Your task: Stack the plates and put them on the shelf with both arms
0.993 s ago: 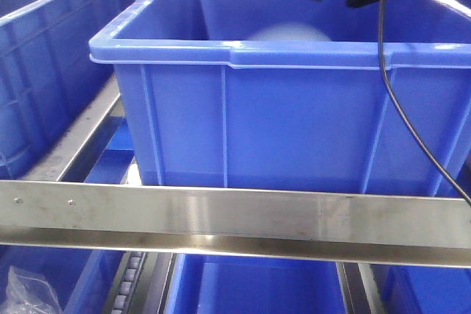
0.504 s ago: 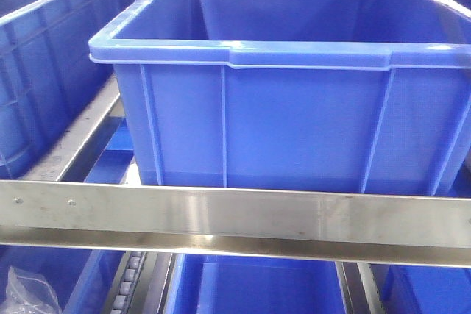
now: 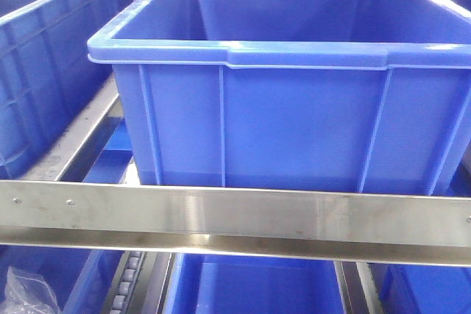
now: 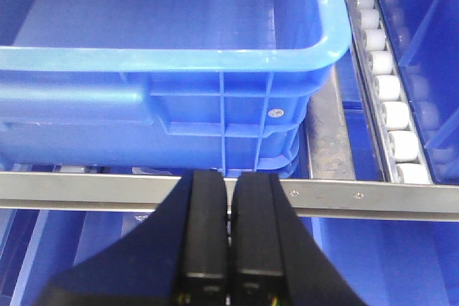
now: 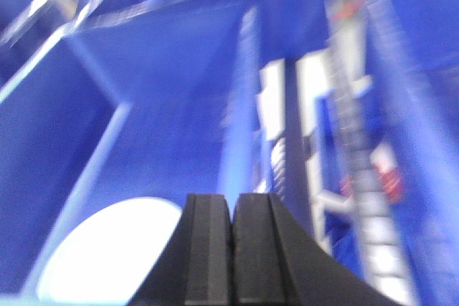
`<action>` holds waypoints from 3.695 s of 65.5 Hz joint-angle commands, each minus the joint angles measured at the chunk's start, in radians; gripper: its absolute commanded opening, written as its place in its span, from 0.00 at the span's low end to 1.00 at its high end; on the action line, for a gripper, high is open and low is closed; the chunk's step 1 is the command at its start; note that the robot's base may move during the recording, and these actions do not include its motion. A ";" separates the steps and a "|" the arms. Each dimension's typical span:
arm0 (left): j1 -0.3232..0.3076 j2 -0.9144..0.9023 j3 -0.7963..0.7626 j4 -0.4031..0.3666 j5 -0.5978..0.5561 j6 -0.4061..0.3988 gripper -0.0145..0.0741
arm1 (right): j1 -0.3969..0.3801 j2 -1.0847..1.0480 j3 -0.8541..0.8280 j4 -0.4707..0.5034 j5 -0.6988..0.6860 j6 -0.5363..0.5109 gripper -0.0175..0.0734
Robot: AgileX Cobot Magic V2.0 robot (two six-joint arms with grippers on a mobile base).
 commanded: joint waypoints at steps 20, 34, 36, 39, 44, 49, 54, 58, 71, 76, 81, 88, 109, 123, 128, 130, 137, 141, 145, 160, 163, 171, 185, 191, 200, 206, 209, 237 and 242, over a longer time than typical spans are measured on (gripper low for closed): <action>-0.002 0.003 -0.028 0.001 -0.078 -0.003 0.26 | -0.020 -0.164 0.144 0.001 -0.065 -0.004 0.25; -0.002 0.003 -0.028 0.001 -0.078 -0.003 0.26 | -0.020 -0.164 0.144 0.001 -0.063 -0.004 0.25; -0.002 0.003 -0.028 0.001 -0.078 -0.003 0.26 | -0.020 -0.164 0.144 0.001 -0.063 -0.004 0.25; -0.002 0.003 -0.028 0.001 -0.078 -0.003 0.26 | -0.020 -0.164 0.144 0.001 -0.063 -0.004 0.25; -0.002 0.003 -0.028 0.001 -0.078 -0.003 0.26 | -0.020 -0.164 0.144 0.001 -0.063 -0.004 0.25; -0.002 0.003 -0.028 0.001 -0.078 -0.003 0.26 | -0.020 -0.164 0.144 0.001 -0.063 -0.004 0.25; -0.002 0.003 -0.028 0.001 -0.078 -0.003 0.26 | -0.020 -0.164 0.144 0.000 -0.061 -0.004 0.25; -0.002 0.003 -0.028 0.001 -0.078 -0.003 0.26 | -0.020 -0.164 0.144 0.000 -0.061 -0.004 0.25; -0.002 0.003 -0.028 0.001 -0.078 -0.003 0.26 | -0.020 -0.259 0.206 0.000 -0.075 -0.004 0.25; -0.002 0.003 -0.028 0.001 -0.078 -0.003 0.26 | -0.020 -0.320 0.285 0.000 -0.092 -0.004 0.25; -0.002 0.003 -0.028 0.001 -0.078 -0.003 0.26 | -0.020 -0.396 0.360 0.000 -0.102 -0.004 0.25; -0.002 0.003 -0.028 0.001 -0.078 -0.003 0.26 | -0.020 -0.510 0.449 0.000 -0.105 -0.004 0.25; -0.002 0.005 -0.028 0.001 -0.078 -0.003 0.26 | -0.025 -0.526 0.474 -0.001 -0.067 -0.005 0.25; -0.002 0.005 -0.028 0.001 -0.078 -0.003 0.26 | -0.025 -0.526 0.474 -0.004 -0.070 -0.005 0.25; -0.002 0.005 -0.028 0.001 -0.078 -0.003 0.26 | -0.025 -0.526 0.474 -0.033 -0.071 -0.002 0.25; -0.002 0.005 -0.028 0.001 -0.078 -0.003 0.26 | -0.025 -0.526 0.474 -0.062 -0.073 0.005 0.25; -0.002 0.005 -0.028 0.001 -0.078 -0.003 0.26 | -0.025 -0.526 0.474 -0.144 -0.076 0.046 0.25; -0.002 0.005 -0.028 0.001 -0.078 -0.003 0.26 | -0.025 -0.526 0.474 -0.153 -0.082 0.048 0.25; -0.002 0.005 -0.028 0.001 -0.078 -0.003 0.26 | -0.025 -0.526 0.474 -0.155 -0.090 0.048 0.25; -0.002 0.005 -0.028 0.001 -0.078 -0.003 0.26 | -0.025 -0.526 0.474 -0.155 -0.093 0.048 0.25; -0.002 0.005 -0.028 0.001 -0.078 -0.003 0.26 | -0.025 -0.526 0.474 -0.155 -0.093 0.048 0.25; -0.002 0.005 -0.028 0.001 -0.078 -0.003 0.26 | -0.025 -0.526 0.474 -0.155 -0.093 0.048 0.25; -0.002 0.005 -0.028 0.001 -0.078 -0.003 0.26 | -0.025 -0.526 0.474 -0.155 -0.093 0.048 0.25; -0.002 0.005 -0.028 0.001 -0.078 -0.003 0.26 | -0.025 -0.526 0.474 -0.155 -0.093 0.048 0.25; -0.002 0.005 -0.028 0.001 -0.078 -0.003 0.26 | -0.025 -0.526 0.474 -0.155 -0.093 0.048 0.25; -0.002 0.005 -0.028 0.002 -0.078 -0.003 0.26 | -0.025 -0.526 0.474 -0.155 -0.093 0.048 0.25; -0.002 0.005 -0.028 0.023 -0.075 -0.003 0.26 | -0.025 -0.526 0.474 -0.155 -0.093 0.048 0.25; -0.004 -0.085 0.011 0.034 -0.101 -0.003 0.26 | -0.025 -0.526 0.474 -0.155 -0.093 0.048 0.25; -0.001 -0.157 0.059 0.001 -0.142 -0.008 0.26 | -0.025 -0.526 0.474 -0.155 -0.093 0.048 0.25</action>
